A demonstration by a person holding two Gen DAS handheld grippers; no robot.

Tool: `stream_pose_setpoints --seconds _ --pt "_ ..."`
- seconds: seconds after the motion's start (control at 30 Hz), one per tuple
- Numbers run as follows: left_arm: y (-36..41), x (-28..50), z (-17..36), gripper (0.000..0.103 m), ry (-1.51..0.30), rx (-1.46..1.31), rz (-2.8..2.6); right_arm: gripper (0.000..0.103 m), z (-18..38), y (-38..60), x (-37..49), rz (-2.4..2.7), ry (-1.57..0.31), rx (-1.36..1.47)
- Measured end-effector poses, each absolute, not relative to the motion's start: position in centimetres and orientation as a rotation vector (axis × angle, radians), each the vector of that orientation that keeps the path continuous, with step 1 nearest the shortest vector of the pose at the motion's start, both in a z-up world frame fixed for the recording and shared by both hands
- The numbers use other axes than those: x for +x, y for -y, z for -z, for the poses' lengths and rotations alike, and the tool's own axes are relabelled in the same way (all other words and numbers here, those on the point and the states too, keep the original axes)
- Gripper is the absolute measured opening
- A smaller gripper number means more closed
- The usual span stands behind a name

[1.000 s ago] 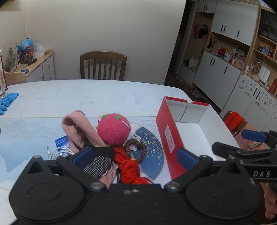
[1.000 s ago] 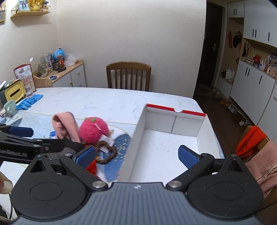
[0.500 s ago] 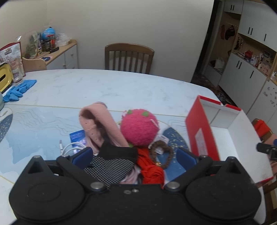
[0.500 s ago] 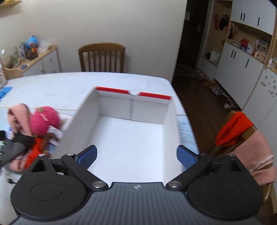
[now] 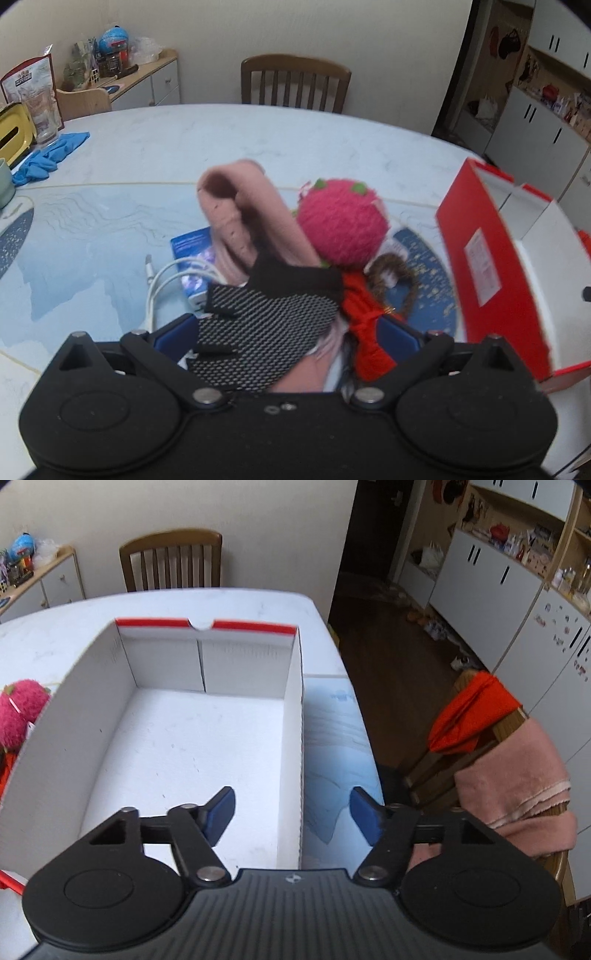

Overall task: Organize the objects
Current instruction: 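Move the left gripper to the black dotted glove and close on it, then lift the black dotted glove with the left gripper from the pile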

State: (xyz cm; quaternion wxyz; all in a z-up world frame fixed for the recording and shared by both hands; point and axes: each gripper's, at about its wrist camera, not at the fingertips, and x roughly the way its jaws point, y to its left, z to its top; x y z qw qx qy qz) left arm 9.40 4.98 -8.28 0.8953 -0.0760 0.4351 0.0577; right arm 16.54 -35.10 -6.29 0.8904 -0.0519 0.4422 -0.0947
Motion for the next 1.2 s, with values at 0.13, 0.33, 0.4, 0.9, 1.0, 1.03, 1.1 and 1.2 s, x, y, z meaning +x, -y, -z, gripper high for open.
stream_pose_setpoints --seconds 0.13,0.33,0.4,0.9,1.0,1.03,1.1,1.2 --pt "-5.4 9.7 9.7 0.102 -0.931 -0.140 -0.118 0.043 7.3 35.3 16.4 0.189 -0.967 -0.113" --pt "-4.4 10.4 11.4 0.095 -0.965 -0.059 -0.111 0.016 7.9 35.0 16.2 0.171 -0.992 -0.127" --pt "-4.3 10.4 11.7 0.092 -0.960 -0.043 -0.124 0.013 8.0 35.0 16.3 0.170 -0.996 -0.133" --pt "-5.1 10.2 9.4 0.029 -0.917 -0.072 -0.200 0.007 7.8 35.5 16.2 0.198 -0.994 -0.118" --pt "-5.1 9.9 8.5 0.017 -0.910 -0.079 -0.202 0.007 7.8 35.5 16.2 0.197 -0.994 -0.117" --pt "-5.0 9.8 8.0 0.016 -0.899 -0.079 -0.199 0.007 7.8 35.6 16.2 0.199 -0.992 -0.115" --pt "-4.6 9.6 7.0 0.015 -0.881 -0.075 -0.180 0.006 7.7 35.6 16.2 0.196 -0.991 -0.114" --pt "-3.8 9.3 5.4 0.015 -0.859 -0.091 -0.132 0.005 7.6 35.7 16.1 0.207 -0.989 -0.104"
